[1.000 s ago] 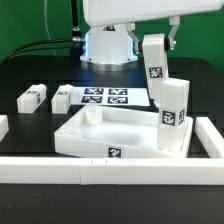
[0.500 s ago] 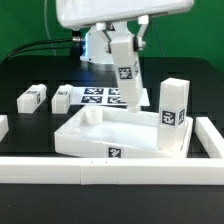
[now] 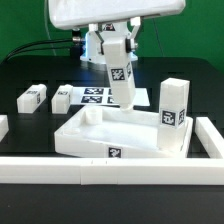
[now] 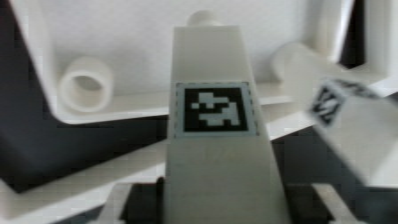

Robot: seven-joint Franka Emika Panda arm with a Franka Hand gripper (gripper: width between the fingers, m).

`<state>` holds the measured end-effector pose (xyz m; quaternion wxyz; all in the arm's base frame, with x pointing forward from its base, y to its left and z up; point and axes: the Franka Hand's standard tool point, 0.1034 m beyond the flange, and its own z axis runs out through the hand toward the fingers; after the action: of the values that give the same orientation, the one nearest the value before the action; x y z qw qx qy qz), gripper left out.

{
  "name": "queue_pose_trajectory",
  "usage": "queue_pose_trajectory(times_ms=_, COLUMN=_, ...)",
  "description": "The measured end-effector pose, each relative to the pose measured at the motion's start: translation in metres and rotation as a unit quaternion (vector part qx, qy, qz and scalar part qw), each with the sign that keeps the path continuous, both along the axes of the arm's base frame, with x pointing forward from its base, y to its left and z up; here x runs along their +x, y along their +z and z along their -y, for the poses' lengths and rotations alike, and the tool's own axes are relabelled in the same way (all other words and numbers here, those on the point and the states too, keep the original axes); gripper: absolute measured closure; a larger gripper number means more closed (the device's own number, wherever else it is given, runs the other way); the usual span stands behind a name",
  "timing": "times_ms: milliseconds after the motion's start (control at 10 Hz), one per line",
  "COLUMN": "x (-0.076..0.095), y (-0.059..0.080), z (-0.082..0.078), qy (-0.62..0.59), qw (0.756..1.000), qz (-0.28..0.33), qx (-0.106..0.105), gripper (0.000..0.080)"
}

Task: Assemble desk

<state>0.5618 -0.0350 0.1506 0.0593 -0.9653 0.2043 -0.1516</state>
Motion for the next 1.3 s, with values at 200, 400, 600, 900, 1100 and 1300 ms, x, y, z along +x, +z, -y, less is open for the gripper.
queue_pose_trajectory(times_ms=200, x=-0.001, y=-0.002, z=0.018, qy=-0.033, qw=0.999, qz=0.002, qx=-0.001, gripper=0.0511)
queue_pose_trajectory(times_ms=400, x=-0.003, y=-0.003, z=0.041, qy=-0.011, qw=1.0, qz=0.014, qx=-0.019, gripper=0.0511)
queue_pose_trajectory(times_ms=600, x=0.002, y=0.0, z=0.043, qy=-0.012, qw=0.998, qz=0.051, qx=-0.047, gripper=0.0511)
queue_pose_trajectory(times_ms=900, x=0.012, y=-0.009, z=0.038, qy=0.043, qw=0.993, qz=0.066, qx=-0.089, gripper=0.0511)
queue_pose_trajectory(times_ms=1100, x=0.016, y=-0.009, z=0.039, qy=0.056, qw=0.992, qz=0.062, qx=-0.092, gripper=0.0511)
queue_pose_trajectory(times_ms=1300, x=0.015, y=-0.011, z=0.038, qy=0.056, qw=0.992, qz=0.061, qx=-0.093, gripper=0.0511)
